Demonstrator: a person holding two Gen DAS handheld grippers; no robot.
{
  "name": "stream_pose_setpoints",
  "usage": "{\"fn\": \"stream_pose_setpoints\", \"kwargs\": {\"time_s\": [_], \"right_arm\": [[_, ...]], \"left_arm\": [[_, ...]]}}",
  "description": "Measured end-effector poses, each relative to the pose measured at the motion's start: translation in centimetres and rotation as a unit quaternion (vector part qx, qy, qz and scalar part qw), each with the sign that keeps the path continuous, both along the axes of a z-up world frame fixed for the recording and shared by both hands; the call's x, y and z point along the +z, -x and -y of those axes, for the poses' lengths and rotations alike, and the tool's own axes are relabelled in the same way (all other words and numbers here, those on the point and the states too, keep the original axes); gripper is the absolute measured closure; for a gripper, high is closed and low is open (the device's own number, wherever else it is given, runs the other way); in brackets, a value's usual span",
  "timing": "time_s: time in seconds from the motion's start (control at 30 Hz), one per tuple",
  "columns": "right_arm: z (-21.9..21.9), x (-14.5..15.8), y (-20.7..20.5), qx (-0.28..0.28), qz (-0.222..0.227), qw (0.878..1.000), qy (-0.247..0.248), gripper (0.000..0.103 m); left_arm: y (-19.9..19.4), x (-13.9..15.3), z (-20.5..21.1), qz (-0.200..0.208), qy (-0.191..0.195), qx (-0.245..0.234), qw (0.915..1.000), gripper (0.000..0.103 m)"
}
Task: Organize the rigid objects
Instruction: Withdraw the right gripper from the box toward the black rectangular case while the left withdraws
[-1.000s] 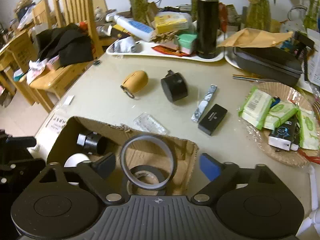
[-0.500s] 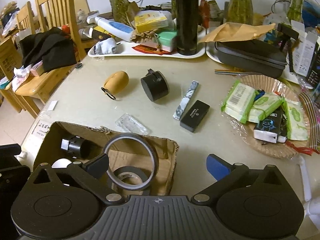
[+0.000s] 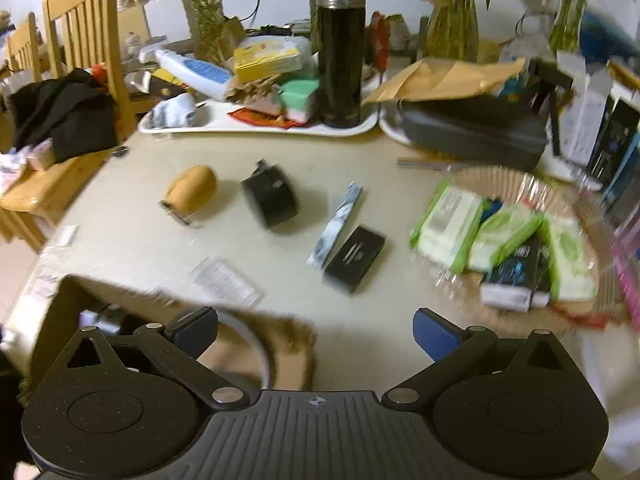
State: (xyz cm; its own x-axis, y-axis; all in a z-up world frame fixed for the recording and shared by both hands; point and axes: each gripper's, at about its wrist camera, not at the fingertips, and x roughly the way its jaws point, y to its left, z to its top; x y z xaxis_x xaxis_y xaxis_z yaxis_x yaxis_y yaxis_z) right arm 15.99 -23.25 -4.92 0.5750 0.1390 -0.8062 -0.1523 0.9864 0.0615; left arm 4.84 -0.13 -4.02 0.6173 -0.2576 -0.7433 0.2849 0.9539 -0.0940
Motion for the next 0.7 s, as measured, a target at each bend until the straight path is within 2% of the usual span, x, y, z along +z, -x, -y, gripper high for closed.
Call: {"fn": "stream_pose_setpoints", "kwargs": {"time_s": [0.1,0.3,0.47,0.7], "right_arm": [[-0.5,-0.7,-1.4,-0.001,0.0,1.0,0.0,0.0],[-2.5,-2.6,-2.2,0.031,-0.03,0.999,0.025,0.0],[-3.3,-2.2,-1.2,0.056,-0.013,0.997,0.053,0.0],[-1.9,-2.2,-1.7,0.024,-0.026,0.998,0.045,0.0]], "left_arm": [[-0.2,0.1,-0.1,0.0,0.001,0.001,1.0,0.049],[-0.5,0.3,-0.8,0.0,0.005,0.009,1.0,0.049],[-0.8,0.3,-1.2,0.0,0.005,0.014,0.9999,0.049],[-0.8,0.3,-0.9,0.001,0.006,0.01,0.9999,0.049]]}}
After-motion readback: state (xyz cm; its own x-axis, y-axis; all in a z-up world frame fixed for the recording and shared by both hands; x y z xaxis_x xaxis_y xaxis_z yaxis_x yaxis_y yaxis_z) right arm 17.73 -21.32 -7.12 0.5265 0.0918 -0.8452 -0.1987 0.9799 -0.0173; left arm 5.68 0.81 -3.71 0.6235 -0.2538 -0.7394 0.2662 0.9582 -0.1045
